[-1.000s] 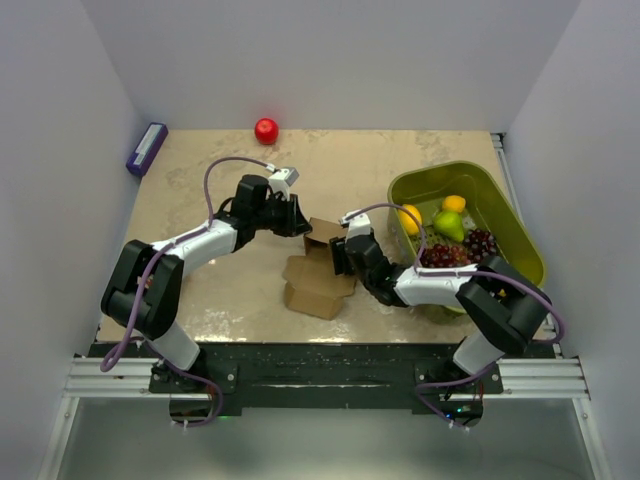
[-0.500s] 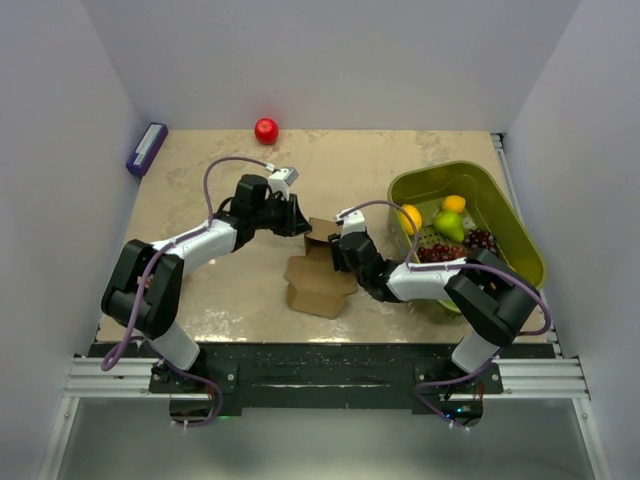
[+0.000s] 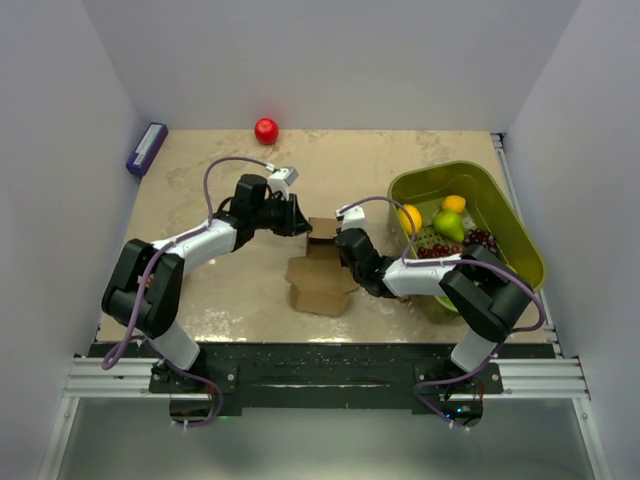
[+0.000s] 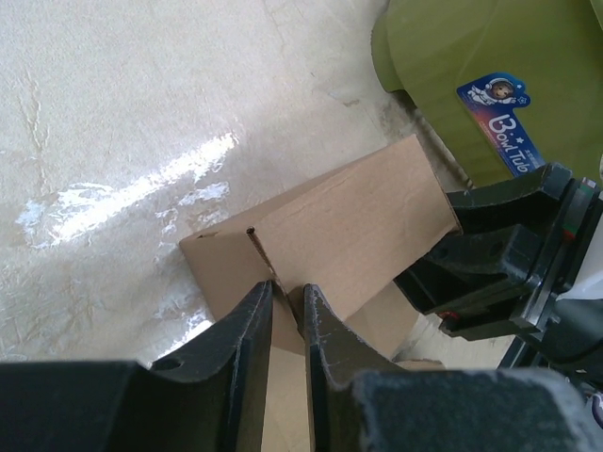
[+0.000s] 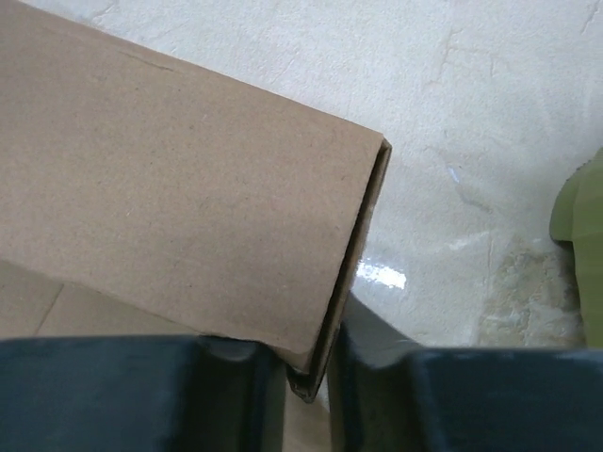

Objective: Fold the paper box

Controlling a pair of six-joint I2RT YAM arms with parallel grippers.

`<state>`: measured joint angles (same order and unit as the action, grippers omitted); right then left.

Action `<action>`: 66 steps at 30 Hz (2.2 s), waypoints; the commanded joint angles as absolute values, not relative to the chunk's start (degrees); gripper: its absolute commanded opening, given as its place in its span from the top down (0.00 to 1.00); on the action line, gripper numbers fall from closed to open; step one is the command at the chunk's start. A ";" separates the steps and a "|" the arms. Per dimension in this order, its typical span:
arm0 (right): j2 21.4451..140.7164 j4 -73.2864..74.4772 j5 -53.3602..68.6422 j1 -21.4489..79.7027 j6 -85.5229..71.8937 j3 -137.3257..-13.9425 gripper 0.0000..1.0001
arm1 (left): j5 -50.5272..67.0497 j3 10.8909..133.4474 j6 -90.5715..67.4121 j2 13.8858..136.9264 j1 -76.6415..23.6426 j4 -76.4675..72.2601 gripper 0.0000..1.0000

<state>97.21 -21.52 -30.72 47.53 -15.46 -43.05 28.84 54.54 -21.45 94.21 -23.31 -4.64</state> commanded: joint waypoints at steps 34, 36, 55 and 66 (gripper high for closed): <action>100.19 -12.93 -38.67 47.99 -22.93 -49.21 1.00 | 33.22 51.77 -23.38 93.34 -25.75 -7.12 0.63; 100.90 -11.61 -40.86 48.08 -24.60 -49.74 1.00 | 33.22 51.68 -23.47 93.34 -26.19 -7.29 0.64; 94.76 -9.22 -41.84 48.25 -30.41 -47.04 0.65 | 30.85 52.21 -23.20 92.90 -27.60 -5.10 0.67; 83.68 -12.22 -42.10 47.55 -31.38 -37.45 0.23 | 30.41 52.38 -22.94 92.11 -27.51 -4.57 0.67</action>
